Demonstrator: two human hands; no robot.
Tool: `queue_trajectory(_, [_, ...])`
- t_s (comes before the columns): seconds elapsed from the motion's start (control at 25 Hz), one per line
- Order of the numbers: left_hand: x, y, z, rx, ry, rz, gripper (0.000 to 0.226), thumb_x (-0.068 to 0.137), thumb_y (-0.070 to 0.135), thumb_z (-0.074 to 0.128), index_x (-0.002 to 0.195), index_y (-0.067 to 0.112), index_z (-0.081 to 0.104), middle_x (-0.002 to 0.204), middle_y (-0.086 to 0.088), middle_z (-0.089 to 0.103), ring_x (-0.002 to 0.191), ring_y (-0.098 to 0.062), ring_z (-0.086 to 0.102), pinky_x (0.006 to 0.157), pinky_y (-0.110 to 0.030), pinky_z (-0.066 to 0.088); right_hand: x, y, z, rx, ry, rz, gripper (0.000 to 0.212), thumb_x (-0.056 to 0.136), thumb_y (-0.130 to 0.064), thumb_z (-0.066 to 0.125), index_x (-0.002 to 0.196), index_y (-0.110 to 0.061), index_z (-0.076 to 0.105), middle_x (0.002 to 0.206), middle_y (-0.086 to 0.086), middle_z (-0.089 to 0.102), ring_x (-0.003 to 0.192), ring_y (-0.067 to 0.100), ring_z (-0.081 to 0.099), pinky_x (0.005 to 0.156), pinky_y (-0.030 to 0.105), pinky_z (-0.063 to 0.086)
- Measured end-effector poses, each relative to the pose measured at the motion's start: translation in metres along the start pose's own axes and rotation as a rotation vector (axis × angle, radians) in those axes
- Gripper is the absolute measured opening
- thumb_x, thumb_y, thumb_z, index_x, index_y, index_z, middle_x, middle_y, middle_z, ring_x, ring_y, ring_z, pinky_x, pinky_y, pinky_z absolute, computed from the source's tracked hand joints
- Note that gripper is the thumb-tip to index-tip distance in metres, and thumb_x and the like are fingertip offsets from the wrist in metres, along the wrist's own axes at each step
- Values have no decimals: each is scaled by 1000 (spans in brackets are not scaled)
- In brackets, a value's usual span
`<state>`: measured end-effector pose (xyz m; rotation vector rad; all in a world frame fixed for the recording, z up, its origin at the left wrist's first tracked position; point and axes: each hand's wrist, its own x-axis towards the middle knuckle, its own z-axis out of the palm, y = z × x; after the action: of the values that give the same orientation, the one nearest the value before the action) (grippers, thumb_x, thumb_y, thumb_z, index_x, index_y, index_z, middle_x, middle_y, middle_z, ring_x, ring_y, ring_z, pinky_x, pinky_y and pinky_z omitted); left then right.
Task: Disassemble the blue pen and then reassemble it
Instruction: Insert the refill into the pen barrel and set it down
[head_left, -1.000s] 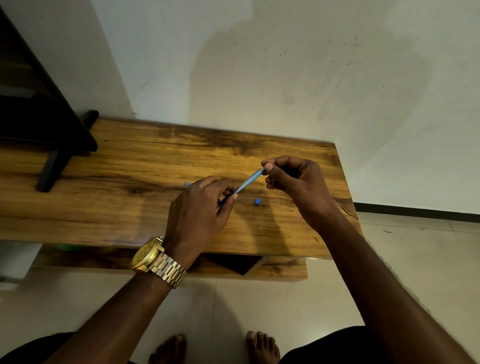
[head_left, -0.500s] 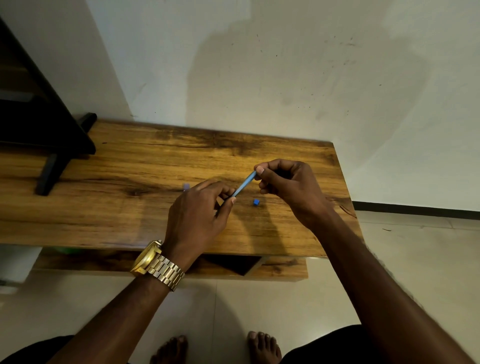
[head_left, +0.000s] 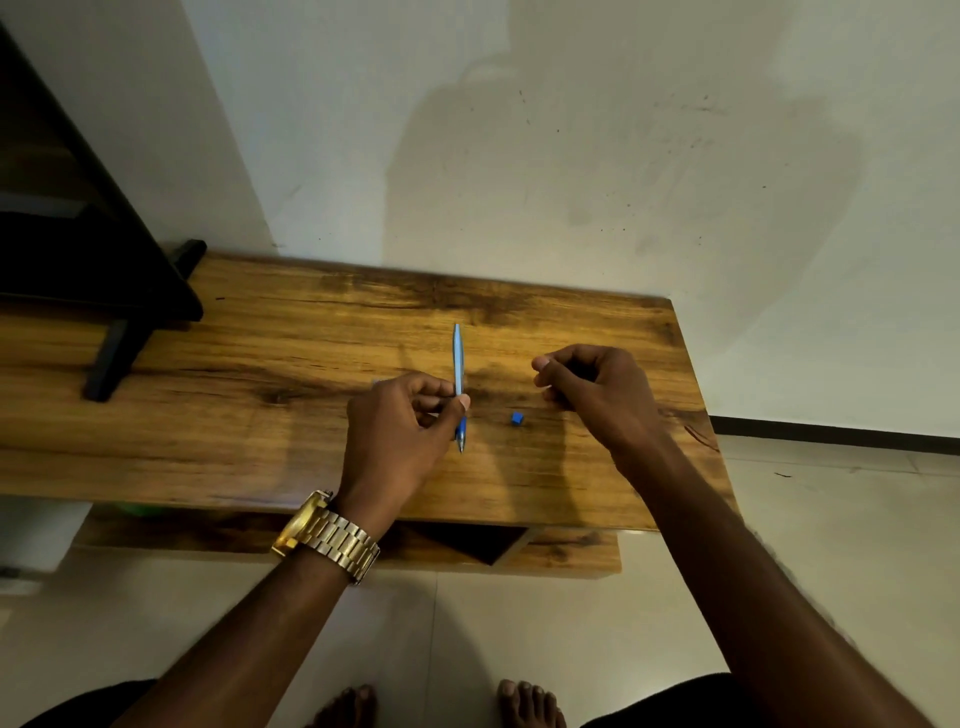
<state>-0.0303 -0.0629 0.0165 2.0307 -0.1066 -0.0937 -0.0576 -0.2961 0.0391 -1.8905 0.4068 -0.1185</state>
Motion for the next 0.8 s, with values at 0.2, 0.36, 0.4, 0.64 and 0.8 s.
queue_trajectory(0.2, [2,-4,13,140,-25,-33,20,91,34,86,105,21,81,88,10,82,74,0,77,77,-25,66,-2,1,0,-179,11,-21,14,100,-31,76,94,-21,83,84,-3,82,79,10,78,77,32,63])
queue_trajectory(0.36, [6,-4,24,269,-20,-31,23,89,38,87,101,20,82,81,14,76,70,8,65,60,-4,45,0,6,-5,-282,8,-7,16,100,-36,76,95,-22,82,81,-7,80,72,-1,74,69,25,55])
queue_trajectory(0.4, [7,-4,25,283,-12,-28,23,88,39,88,100,20,81,77,16,72,69,9,62,60,-3,44,1,7,-7,-290,11,-3,16,100,-36,76,94,-22,82,81,-7,80,72,-3,73,69,24,54])
queue_trajectory(0.64, [7,-2,20,258,-26,5,25,89,42,87,100,21,81,84,12,79,76,4,70,85,-24,60,5,13,-15,-314,8,26,16,100,-35,76,99,-21,82,86,-5,81,81,10,78,82,38,66])
queue_trajectory(0.8, [17,-1,-18,340,82,52,15,91,44,84,96,31,78,84,18,74,72,6,68,63,-12,48,5,13,-18,-336,-26,23,17,99,-32,77,108,-19,83,97,-1,81,92,14,77,89,42,65])
